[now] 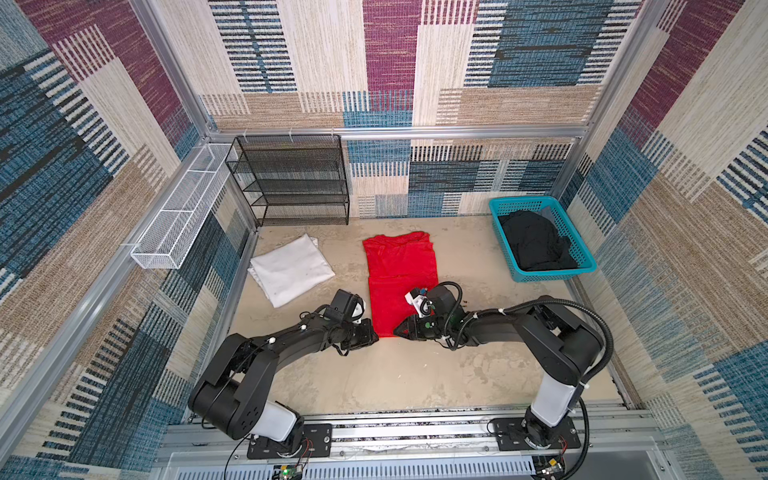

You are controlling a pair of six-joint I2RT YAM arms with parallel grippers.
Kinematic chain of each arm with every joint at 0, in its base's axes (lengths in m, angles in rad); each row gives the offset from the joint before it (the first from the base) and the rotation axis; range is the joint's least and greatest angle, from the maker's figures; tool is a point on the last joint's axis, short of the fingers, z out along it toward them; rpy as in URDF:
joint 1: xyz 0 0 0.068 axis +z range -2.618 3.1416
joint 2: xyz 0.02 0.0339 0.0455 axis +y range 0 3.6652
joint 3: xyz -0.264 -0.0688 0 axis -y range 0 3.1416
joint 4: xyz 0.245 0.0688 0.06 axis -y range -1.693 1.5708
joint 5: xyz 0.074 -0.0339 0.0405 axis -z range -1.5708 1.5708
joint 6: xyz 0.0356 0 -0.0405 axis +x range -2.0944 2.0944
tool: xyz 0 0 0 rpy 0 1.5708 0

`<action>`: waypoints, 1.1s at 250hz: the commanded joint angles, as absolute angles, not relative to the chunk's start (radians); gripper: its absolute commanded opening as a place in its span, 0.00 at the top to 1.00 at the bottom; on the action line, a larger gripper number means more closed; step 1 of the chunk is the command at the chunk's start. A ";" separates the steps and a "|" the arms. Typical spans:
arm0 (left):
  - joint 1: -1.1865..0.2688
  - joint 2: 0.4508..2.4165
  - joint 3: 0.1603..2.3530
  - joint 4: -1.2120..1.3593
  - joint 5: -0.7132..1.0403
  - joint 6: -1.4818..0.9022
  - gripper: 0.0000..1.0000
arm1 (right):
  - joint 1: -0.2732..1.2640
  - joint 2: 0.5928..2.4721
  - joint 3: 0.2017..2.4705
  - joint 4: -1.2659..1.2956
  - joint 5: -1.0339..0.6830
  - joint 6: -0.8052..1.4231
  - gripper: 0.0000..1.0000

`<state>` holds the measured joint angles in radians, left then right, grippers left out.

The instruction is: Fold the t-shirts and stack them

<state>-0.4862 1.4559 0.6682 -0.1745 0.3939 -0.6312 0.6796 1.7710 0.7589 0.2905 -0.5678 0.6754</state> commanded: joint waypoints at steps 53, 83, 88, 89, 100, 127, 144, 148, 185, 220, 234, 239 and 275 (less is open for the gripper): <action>-0.486 1.417 0.681 -0.247 0.372 -0.588 0.71 | 0.626 1.673 0.707 0.239 -0.510 0.652 0.69; -0.486 1.427 0.674 -0.238 0.362 -0.591 0.70 | 0.586 1.639 0.656 0.241 -0.497 0.646 0.69; -0.486 1.429 0.673 -0.237 0.362 -0.592 0.70 | 0.578 1.633 0.649 0.243 -0.493 0.646 0.69; -0.486 1.430 0.673 -0.236 0.362 -0.592 0.70 | 0.578 1.633 0.647 0.242 -0.492 0.646 0.69; -0.486 1.432 0.673 -0.234 0.362 -0.594 0.69 | 0.563 1.625 0.628 0.244 -0.489 0.643 0.69; -0.486 1.436 0.672 -0.233 0.360 -0.594 0.69 | 0.542 1.630 0.614 0.232 -0.479 0.626 0.69; -0.486 1.436 0.670 -0.233 0.359 -0.594 0.69 | 0.538 1.645 0.608 0.232 -0.483 0.617 0.69; -0.486 1.436 0.670 -0.233 0.359 -0.594 0.69 | 0.538 1.650 0.608 0.233 -0.487 0.616 0.69; -0.486 1.427 0.662 -0.237 0.345 -0.597 0.67 | 0.537 1.666 0.590 0.235 -0.500 0.620 0.70; -0.486 1.444 0.657 -0.211 0.344 -0.607 0.63 | 0.537 1.620 0.575 0.228 -0.500 0.620 0.70; -0.486 1.461 0.662 -0.196 0.345 -0.611 0.62 | 0.537 1.592 0.581 0.210 -0.498 0.617 0.68; -0.485 1.467 0.664 -0.192 0.345 -0.612 0.63 | 0.537 1.581 0.585 0.201 -0.496 0.615 0.68; -0.486 1.514 0.684 -0.157 0.354 -0.626 0.63 | 0.537 1.500 0.614 0.124 -0.458 0.607 0.57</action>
<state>-0.4862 1.4860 0.6662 -0.2012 0.3504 -0.6140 0.5365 1.5539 0.5922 0.1867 -0.4934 0.6235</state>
